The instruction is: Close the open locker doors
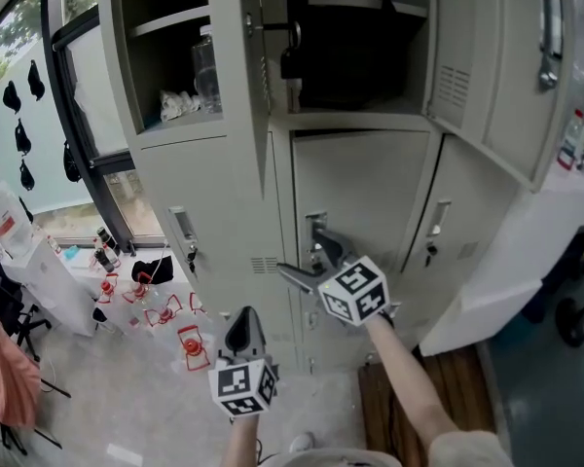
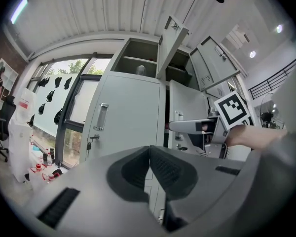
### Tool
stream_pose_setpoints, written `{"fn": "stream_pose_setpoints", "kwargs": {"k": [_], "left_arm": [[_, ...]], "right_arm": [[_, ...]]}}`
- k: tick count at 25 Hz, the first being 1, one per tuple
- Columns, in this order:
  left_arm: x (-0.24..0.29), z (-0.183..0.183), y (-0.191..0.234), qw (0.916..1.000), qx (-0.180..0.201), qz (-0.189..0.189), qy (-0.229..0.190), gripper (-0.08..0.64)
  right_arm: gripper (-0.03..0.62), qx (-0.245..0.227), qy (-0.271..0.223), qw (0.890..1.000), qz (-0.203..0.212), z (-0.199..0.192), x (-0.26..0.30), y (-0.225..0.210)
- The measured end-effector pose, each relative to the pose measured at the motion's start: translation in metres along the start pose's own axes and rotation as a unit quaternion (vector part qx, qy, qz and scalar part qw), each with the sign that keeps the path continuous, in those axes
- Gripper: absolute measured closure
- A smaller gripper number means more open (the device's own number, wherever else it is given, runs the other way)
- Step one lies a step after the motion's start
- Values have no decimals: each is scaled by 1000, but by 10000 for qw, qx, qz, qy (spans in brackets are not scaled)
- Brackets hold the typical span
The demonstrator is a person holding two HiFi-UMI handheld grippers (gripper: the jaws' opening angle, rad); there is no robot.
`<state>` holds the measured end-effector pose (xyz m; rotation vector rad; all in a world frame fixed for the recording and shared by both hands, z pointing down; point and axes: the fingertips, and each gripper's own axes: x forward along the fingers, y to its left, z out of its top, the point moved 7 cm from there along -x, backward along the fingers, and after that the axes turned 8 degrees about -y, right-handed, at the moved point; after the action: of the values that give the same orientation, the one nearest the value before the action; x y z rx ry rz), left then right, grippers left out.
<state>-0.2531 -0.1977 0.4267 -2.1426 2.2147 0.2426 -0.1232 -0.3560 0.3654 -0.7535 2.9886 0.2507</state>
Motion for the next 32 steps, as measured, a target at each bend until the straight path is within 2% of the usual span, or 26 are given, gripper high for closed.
{"fn": "stream_pose_setpoints", "kwargs": {"k": [7,28,32], "left_arm": [[7,2,5,9999,-55,49,-79,554],[11,-5,7,9999,-52,49,147,552],[11,-1,7,9999,32,51,152,552]], "right_arm": [[216,-15,78,9998,-184,-4,19,-15],[216,50,61,9985,-548,-8,40,-31],[216,19,-196,9966,-804,6,24,-31]]}}
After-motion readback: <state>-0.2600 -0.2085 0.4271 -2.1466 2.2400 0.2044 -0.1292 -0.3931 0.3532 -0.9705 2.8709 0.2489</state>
